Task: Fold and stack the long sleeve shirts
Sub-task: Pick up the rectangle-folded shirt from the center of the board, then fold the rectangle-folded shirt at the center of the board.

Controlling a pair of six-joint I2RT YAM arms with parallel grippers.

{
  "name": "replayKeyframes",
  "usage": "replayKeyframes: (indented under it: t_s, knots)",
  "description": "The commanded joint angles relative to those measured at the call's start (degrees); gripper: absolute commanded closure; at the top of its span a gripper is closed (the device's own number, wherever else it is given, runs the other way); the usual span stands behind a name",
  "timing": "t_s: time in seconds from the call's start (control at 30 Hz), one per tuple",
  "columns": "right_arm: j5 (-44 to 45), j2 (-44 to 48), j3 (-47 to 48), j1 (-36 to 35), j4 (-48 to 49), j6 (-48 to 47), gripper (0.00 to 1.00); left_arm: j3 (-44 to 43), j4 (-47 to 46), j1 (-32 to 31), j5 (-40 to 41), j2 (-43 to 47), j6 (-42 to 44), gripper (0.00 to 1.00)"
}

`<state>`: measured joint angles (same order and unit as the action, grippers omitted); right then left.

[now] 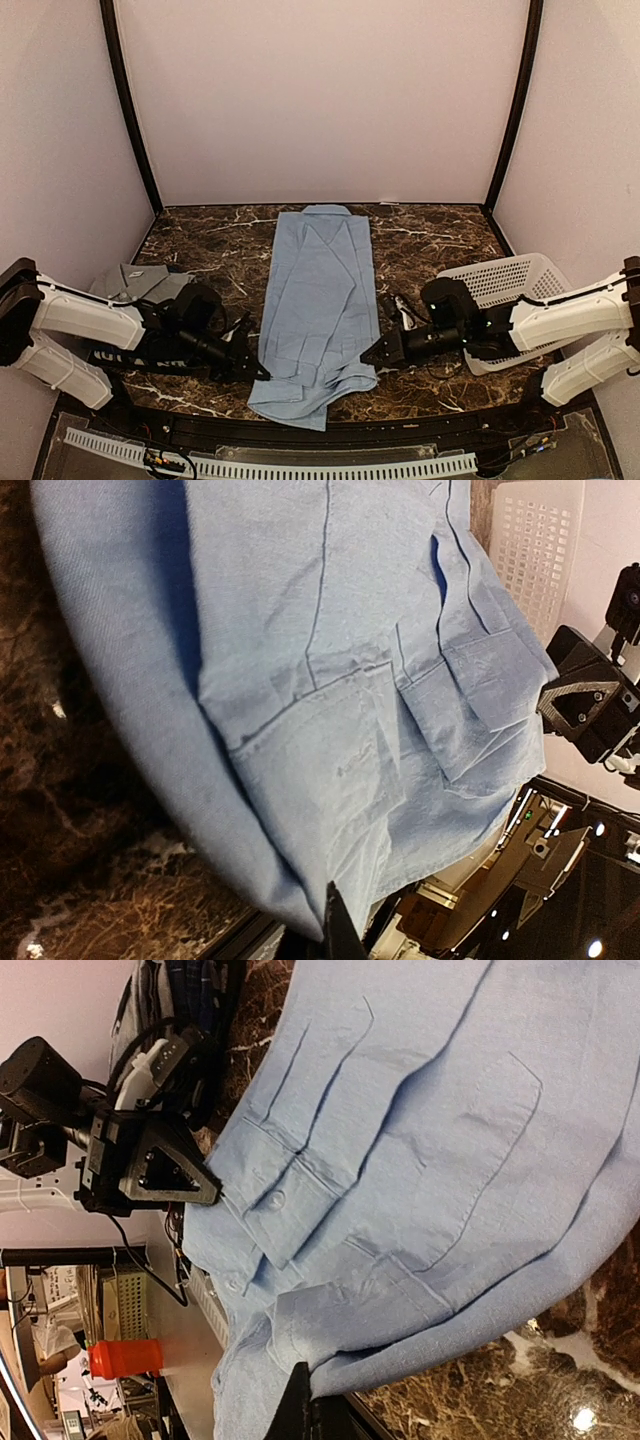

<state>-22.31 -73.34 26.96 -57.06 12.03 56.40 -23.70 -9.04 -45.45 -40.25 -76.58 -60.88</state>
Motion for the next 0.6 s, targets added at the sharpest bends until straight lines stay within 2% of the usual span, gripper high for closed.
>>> replayKeyframes:
  t_s: [0.0, 0.2, 0.43, 0.57]
  knots:
    - [0.87, -2.12, 4.21, 2.27, 1.73, -0.49, 1.0, -2.11, -5.11, 2.52, -5.84, -0.99, -4.27, 1.0]
    - [0.46, -7.29, 9.43, 7.13, 4.15, -2.11, 1.0, -6.46, -12.44, 7.62, -8.66, -4.39, -13.05, 1.0]
    - [0.69, -14.58, 16.29, 13.64, 7.66, -5.38, 1.0, -11.31, -22.6, 13.18, -7.39, -10.61, -22.41, 1.0]
    - [1.75, -18.47, 18.63, 17.12, 9.08, -6.47, 1.0, -12.86, -31.56, 14.82, -5.93, -16.19, -30.17, 1.0]
